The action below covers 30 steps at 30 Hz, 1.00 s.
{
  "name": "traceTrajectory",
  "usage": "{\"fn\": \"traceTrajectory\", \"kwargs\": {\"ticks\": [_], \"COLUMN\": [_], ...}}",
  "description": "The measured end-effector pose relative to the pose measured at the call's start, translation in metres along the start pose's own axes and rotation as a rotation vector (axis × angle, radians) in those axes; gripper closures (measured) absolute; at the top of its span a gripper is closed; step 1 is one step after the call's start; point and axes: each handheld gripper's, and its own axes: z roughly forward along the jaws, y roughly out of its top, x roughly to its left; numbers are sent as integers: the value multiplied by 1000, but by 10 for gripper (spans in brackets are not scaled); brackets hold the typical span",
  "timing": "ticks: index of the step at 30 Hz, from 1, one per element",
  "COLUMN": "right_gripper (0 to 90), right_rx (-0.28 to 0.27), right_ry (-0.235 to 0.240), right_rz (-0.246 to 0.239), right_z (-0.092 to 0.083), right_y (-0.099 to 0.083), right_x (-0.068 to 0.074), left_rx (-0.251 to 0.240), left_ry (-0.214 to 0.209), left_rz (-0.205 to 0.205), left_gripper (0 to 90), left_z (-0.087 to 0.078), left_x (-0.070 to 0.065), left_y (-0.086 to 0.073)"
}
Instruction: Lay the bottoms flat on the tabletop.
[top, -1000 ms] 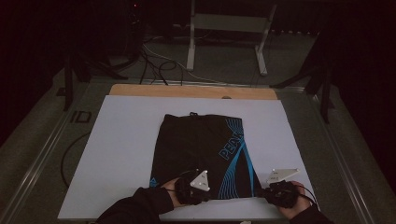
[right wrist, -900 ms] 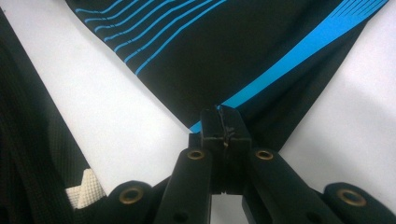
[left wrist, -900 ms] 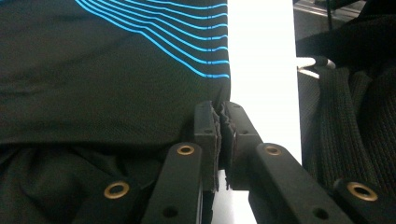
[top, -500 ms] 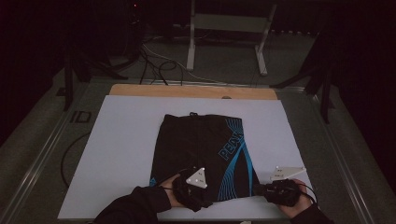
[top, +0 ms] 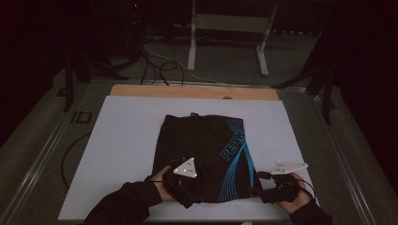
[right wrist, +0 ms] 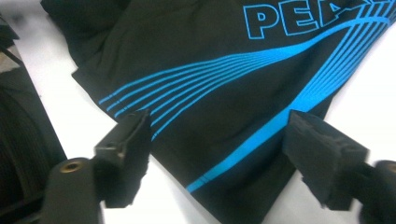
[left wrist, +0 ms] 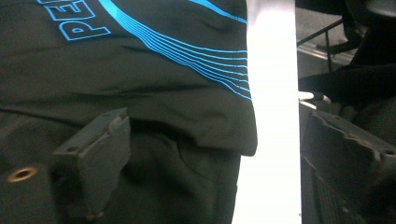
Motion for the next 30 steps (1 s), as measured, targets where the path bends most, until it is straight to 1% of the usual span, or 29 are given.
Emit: {"fn": "traceTrajectory", "kwargs": {"ticks": [1, 2, 3, 4, 5, 6, 7, 8, 9, 10, 11, 12, 13, 14, 15, 18, 19, 20, 21, 24, 25, 29, 30], "right_gripper": [163, 140, 143, 138, 137, 134, 134, 125, 120, 119, 115, 109, 109, 110, 117, 128, 128, 128, 128, 127, 127, 122, 123], "right_rx": [7, 2, -4, -6, -10, -10, -10, -11, -21, -19, -27, -30, -30, -31, -34, -53, -53, -56, -54, -60, -69, -108, -111], "right_ry": [2, 11, 4, 0, -5, -4, -4, 3, 5, 6, 12, 7, 13, 13, 12, 14, 14, 9, 2, -4, -9, -12, -15], "right_rz": [-18, -18, -11, -9, -4, -15, -15, -12, -15, -40, -22, -31, -39, -52, -54, -76, -76, -82, -97, -108, -104, -91, -98], "right_z": [0, 0, 0, 0, 1, 1, 1, 2, 3, 3, 4, 4, 5, 6, 6, 9, 9, 10, 13, 16, 17, 19, 20], "right_y": [1, 2, 3, 4, 5, 6, 6, 8, 10, 11, 12, 14, 15, 16, 18, 23, 23, 25, 29, 34, 36, 43, 46], "right_x": [-1, -1, -1, -1, 0, -1, -1, 0, 0, -2, -1, -1, -1, -2, -1, -3, -3, -4, -4, -7, -7, -12, -14], "left_rx": [0, 0, -2, -2, -2, -5, -5, -8, -11, -12, -16, -19, -20, -19, -21, -36, -36, -47, -49, -62, -64, -77, -80], "left_ry": [-5, -7, 3, 3, 13, 19, 19, 27, 34, 36, 40, 49, 54, 64, 74, 99, 99, 120, 127, 150, 155, 194, 206], "left_rz": [-6, -11, -14, -14, -21, -24, -24, -33, -37, -41, -46, -48, -55, -56, -62, -83, -83, -95, -100, -116, -121, -146, -151], "left_gripper": [41, 23, 20, 19, 19, 18, 18, 18, 18, 18, 18, 18, 18, 18, 18, 18, 18, 18, 18, 18, 18, 18, 18], "left_z": [-2, -5, -7, -7, -12, -14, -14, -19, -21, -23, -24, -26, -28, -30, -32, -40, -40, -46, -49, -56, -58, -66, -67], "left_x": [2, 3, 4, 4, 7, 8, 8, 10, 11, 13, 14, 15, 16, 18, 20, 25, 25, 29, 31, 36, 39, 47, 50], "left_y": [-1, -2, -3, -3, -4, -5, -5, -7, -8, -9, -10, -11, -11, -12, -13, -16, -16, -18, -18, -20, -20, -23, -24]}}
